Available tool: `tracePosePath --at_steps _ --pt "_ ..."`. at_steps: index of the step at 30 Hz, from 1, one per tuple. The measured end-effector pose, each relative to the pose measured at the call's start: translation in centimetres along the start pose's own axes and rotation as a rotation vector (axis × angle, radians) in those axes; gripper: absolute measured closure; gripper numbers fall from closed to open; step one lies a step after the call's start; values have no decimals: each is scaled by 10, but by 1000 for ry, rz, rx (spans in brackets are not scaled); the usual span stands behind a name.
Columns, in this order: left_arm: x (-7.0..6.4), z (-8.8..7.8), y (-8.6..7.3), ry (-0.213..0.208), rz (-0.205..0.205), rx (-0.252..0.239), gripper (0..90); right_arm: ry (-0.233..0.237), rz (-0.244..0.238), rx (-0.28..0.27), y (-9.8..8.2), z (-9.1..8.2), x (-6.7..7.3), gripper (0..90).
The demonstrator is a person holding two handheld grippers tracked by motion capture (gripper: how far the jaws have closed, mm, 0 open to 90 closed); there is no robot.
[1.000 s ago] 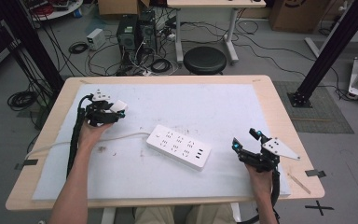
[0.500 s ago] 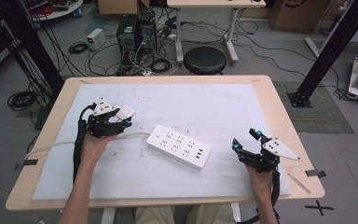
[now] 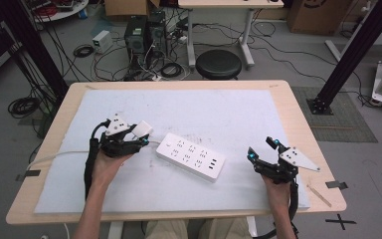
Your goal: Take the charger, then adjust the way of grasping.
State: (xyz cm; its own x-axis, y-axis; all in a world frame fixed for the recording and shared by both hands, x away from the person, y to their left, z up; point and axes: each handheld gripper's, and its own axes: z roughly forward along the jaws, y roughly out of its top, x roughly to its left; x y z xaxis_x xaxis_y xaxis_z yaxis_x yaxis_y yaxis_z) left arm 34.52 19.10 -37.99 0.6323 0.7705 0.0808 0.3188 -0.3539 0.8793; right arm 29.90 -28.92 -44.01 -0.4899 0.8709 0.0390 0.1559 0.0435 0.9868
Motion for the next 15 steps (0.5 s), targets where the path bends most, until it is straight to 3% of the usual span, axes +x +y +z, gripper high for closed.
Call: tracePosePath --at_steps 1,2,6,8,9,10,13,15 --pt "-10 1 2 -7 14 -10 424 4 1 -4 0 0 0 210" --pt "-10 1 2 -7 14 -10 424 4 1 -4 0 0 0 210" --pt "-32 6 3 -7 62 -20 424 11 3 -10 0 -1 1 210" --pt "-32 6 3 -7 62 -20 424 12 -4 -12 0 -1 1 210" --pt "-49 11 3 -11 111 -32 425 20 3 -7 0 0 1 210" --pt "-55 13 2 -11 124 -36 424 18 -1 -5 0 0 1 210" --pt "-70 21 3 -9 170 -45 424 24 -14 -3 0 1 1 210" --pt "-70 21 3 -9 170 -45 424 22 -18 -1 0 1 2 210"
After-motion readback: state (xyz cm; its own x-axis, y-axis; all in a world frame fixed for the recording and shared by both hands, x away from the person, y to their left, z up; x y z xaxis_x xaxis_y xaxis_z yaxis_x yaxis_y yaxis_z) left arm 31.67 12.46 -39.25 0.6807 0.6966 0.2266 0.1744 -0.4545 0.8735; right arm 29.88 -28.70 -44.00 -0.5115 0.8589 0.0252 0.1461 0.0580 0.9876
